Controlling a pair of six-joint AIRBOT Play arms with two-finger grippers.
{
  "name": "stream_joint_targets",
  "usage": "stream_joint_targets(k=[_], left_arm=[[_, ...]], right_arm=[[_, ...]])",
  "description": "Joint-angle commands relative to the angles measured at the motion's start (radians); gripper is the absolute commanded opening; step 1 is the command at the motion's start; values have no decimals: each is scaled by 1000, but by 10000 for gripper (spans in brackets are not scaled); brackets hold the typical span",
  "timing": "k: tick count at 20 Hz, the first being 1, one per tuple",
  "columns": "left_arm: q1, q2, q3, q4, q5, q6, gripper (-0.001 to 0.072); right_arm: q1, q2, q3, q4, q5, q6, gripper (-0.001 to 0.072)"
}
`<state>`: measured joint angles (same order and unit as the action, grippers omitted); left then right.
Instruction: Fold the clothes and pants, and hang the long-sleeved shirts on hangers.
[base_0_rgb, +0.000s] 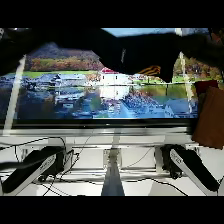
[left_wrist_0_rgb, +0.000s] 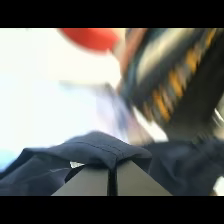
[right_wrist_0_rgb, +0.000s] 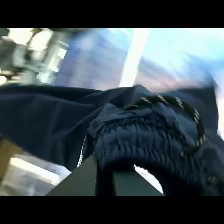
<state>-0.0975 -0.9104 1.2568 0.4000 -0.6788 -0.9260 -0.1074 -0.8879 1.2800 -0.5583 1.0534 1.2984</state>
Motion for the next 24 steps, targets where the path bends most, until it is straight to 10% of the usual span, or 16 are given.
stream_joint_targets(k=[1,8,14,24], left_arm=[[6,142,63,12,158,146,9],[6,379,62,167,290,209,9],[7,187,61,319,338,192,8],[5,-484,30,322,-188,-101,7]], right_arm=[[57,9,190,61,84,-32,36],[280,18,307,211,151,-68,35],[357,-54,307,-174,-130,55,35],[281,-526,198,-639,76,247,34]])
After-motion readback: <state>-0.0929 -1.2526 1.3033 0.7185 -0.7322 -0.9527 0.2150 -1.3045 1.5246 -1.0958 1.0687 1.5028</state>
